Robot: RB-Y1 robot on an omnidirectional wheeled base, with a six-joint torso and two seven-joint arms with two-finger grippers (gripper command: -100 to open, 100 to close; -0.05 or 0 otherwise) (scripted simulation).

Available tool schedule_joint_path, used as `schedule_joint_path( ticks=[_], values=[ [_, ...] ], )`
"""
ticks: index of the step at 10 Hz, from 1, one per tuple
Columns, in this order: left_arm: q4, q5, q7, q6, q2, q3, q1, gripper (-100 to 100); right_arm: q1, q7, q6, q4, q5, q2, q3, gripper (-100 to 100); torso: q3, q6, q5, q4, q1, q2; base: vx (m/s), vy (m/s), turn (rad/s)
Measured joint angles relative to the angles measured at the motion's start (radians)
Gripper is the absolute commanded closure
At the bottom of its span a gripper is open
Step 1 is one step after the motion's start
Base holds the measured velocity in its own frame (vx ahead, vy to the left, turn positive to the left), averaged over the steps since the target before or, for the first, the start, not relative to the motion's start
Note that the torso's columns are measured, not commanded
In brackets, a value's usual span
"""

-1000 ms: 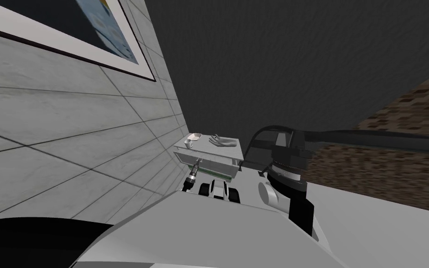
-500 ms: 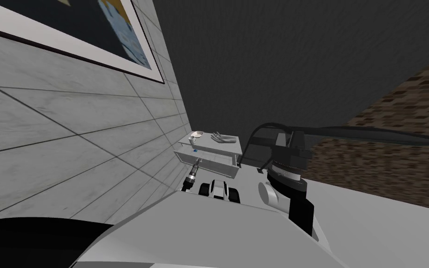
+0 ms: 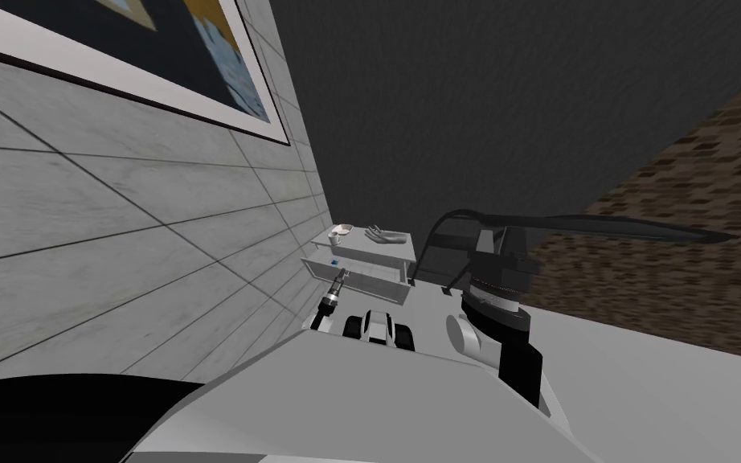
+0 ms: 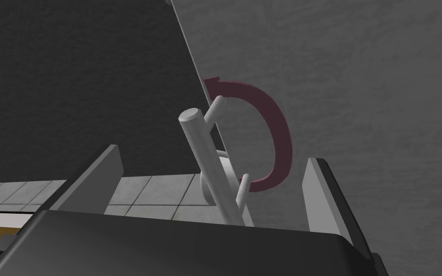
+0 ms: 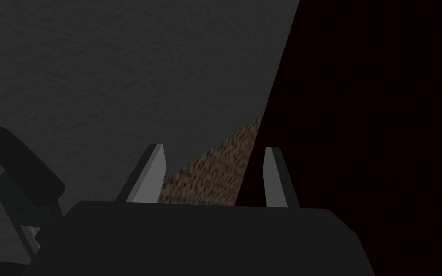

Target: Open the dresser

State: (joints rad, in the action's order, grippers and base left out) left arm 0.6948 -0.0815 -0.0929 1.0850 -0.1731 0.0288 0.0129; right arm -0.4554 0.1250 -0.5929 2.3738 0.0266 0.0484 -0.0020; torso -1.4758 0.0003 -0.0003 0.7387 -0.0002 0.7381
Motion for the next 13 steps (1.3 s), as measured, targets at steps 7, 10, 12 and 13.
schedule_joint_path(
  ticks=[7,10,12,13],
  values=[
    [0.036,0.011,0.045,-0.166,-0.04,-0.012,0.125,-100,0.0,0.0,0.0,0.0,0.0,0.0,0.0,0,0.0,0.001,-0.001,0.001,-0.002,0.001,-0.084,-0.017,0.004],
    [0.032,0.011,0.046,-0.169,-0.041,-0.013,0.124,0,0.0,0.0,0.0,0.0,0.0,0.0,0.0,0,0.0,0.0,0.0,0.0,0.0,0.0,0.0,0.0,0.0],
    [0.031,0.011,0.046,-0.169,-0.04,-0.012,0.123,0,0.0,0.0,0.0,0.0,0.0,0.0,0.0,0,0.0,0.0,0.0,0.0,0.0,-0.001,0.0,0.0,0.0],
    [0.031,0.011,0.046,-0.169,-0.04,-0.012,0.123,0,0.0,0.0,0.0,0.0,0.0,0.0,0.0,0,0.0,0.0,0.0,0.0,0.0,-0.001,0.0,0.0,0.0]
  ],
)
